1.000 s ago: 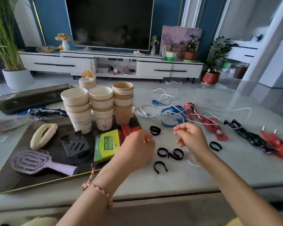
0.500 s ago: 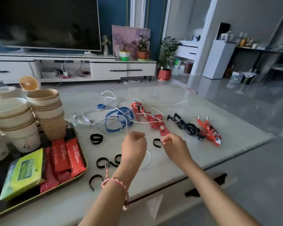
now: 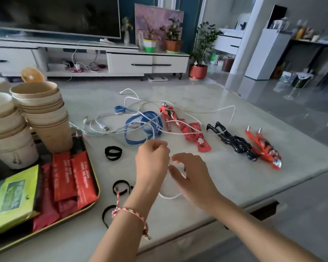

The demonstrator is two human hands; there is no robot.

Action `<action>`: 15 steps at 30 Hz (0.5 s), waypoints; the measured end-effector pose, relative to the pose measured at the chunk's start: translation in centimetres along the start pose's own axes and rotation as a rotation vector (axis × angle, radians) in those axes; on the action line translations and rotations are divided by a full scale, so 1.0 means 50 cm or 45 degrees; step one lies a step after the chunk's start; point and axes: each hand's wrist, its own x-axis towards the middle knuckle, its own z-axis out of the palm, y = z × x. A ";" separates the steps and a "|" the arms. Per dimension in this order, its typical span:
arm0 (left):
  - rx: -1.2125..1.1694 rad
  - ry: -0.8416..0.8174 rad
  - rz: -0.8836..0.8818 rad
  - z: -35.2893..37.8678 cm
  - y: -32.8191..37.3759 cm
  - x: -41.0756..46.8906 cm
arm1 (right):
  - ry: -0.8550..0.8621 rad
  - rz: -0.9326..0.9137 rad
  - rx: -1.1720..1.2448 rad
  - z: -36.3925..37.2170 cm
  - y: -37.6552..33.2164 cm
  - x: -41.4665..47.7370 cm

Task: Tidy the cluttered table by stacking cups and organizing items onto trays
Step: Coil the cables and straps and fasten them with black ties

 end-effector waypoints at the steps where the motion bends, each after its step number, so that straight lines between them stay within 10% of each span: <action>1: 0.024 0.026 0.012 -0.008 -0.005 0.003 | -0.003 -0.049 -0.100 0.013 -0.009 0.010; 8: 0.026 0.071 -0.046 -0.047 -0.013 0.025 | -0.196 -0.021 -0.109 0.023 -0.031 0.102; 15: 0.069 0.046 -0.085 -0.052 -0.022 0.027 | -0.224 0.424 0.577 0.048 -0.057 0.136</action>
